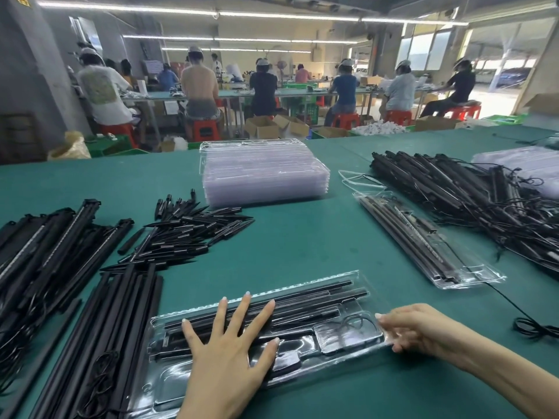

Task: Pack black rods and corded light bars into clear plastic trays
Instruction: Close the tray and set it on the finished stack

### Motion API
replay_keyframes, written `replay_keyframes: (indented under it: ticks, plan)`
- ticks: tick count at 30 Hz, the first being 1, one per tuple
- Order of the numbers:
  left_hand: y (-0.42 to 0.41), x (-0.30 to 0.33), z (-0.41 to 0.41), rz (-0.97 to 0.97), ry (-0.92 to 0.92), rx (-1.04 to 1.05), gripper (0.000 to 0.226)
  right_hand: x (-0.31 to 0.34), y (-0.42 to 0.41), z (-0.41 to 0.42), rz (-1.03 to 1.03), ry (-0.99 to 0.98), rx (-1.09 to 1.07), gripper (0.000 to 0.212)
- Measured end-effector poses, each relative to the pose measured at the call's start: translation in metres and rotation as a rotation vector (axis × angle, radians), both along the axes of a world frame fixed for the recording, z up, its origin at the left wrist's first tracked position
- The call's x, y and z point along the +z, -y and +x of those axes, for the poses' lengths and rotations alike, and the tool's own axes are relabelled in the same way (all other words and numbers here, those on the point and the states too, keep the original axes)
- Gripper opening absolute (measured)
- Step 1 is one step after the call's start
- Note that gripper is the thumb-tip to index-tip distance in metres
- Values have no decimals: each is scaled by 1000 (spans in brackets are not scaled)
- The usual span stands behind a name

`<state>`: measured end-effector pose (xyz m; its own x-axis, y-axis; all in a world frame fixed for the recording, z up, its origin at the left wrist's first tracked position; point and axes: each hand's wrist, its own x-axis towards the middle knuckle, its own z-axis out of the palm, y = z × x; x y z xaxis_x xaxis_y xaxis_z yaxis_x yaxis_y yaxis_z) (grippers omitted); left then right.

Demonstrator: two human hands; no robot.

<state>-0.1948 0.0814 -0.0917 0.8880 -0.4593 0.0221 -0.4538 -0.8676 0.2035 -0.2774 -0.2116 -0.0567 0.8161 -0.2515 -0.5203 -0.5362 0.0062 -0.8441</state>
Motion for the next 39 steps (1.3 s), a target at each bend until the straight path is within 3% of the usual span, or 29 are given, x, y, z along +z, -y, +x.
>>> replay_keyframes:
  ticks: [7,12,21,23,25,26,28,32,35,39]
  plan:
    - [0,-1,0,14,-9,2,59,-4,2,2,-168,53,89,38]
    - [1,0,0,21,-11,6,59,-6,-1,3,-151,87,37,39]
    - [2,-1,-1,-6,-18,5,57,-6,-3,-1,-429,164,88,40]
    - [2,-1,-1,-11,-28,-1,50,0,-3,-3,-642,97,199,42]
    - [2,0,-1,-37,-44,-10,47,1,-2,-3,-1140,114,227,41]
    - [1,1,-1,-46,-55,-18,49,1,-3,-3,-1366,219,169,30]
    - [0,3,0,-68,-83,-28,55,-1,-15,1,-1473,506,129,1]
    - [-7,9,4,-222,-199,-27,69,-4,-39,7,-1210,653,430,28]
    - [-10,12,7,-185,-215,-50,67,-2,-65,13,-1381,807,690,43]
    - [-5,11,6,0,-119,-52,59,-9,-96,29,-1478,844,947,51]
